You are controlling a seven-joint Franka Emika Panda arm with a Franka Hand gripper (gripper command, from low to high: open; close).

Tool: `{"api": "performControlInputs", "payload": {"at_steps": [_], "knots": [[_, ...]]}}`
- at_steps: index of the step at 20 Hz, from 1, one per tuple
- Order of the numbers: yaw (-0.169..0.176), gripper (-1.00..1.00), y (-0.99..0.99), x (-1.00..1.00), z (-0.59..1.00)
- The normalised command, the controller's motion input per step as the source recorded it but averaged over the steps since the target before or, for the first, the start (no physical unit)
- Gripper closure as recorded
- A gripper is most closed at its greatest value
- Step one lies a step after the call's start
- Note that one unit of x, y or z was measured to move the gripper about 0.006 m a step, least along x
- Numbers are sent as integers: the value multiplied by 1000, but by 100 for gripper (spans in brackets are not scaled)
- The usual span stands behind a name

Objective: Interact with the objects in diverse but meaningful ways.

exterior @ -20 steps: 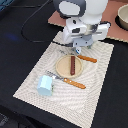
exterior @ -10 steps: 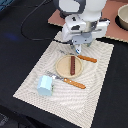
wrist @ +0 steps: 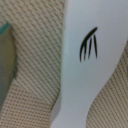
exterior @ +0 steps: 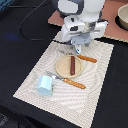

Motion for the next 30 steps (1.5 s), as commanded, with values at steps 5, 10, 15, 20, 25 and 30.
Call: {"api": "performControlInputs", "payload": {"at_steps": [5, 10, 15, 20, 25, 30], "knots": [[10, 100, 0, -364, -304], [11, 100, 14, -362, 181], [-12, 100, 91, -463, 1000], [0, 100, 138, -370, 1000], [0, 100, 117, -177, 952], [0, 100, -193, -159, 586]]}}
